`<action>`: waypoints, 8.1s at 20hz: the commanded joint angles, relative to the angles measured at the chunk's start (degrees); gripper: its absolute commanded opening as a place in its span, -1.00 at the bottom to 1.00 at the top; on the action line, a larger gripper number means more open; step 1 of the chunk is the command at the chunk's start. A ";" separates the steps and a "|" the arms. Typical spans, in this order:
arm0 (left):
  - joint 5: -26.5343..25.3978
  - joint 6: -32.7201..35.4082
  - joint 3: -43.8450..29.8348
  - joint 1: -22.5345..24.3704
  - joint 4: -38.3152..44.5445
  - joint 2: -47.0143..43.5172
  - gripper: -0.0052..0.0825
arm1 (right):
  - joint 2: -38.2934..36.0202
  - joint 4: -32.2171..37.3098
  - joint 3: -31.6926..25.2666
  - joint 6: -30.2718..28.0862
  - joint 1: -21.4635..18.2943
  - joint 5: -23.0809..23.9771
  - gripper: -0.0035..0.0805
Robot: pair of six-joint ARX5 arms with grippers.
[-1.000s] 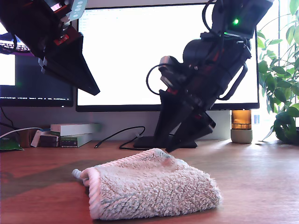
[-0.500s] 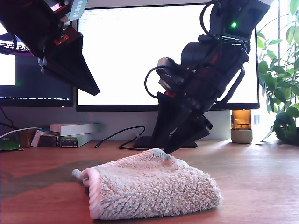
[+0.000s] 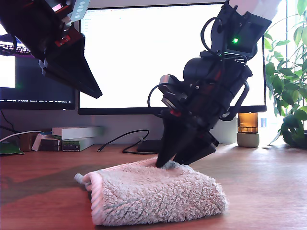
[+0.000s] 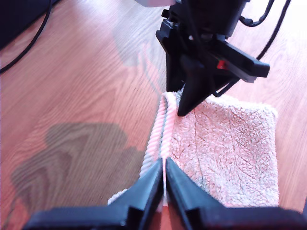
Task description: Fold the tea towel to a neat square and place it to the right
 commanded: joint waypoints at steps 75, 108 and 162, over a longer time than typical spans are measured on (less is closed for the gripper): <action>1.18 1.22 0.07 0.98 -0.83 -5.31 -0.93 | -14.27 -18.97 11.43 -5.86 6.54 22.43 -0.94; 1.29 -15.93 -29.66 -6.08 21.24 -36.11 -0.93 | -15.50 32.17 -27.41 -28.85 3.63 -6.62 -0.94; 2.38 -14.88 -29.66 -6.03 20.85 -36.11 -0.93 | -34.71 8.41 -44.04 41.75 -10.34 48.04 -0.94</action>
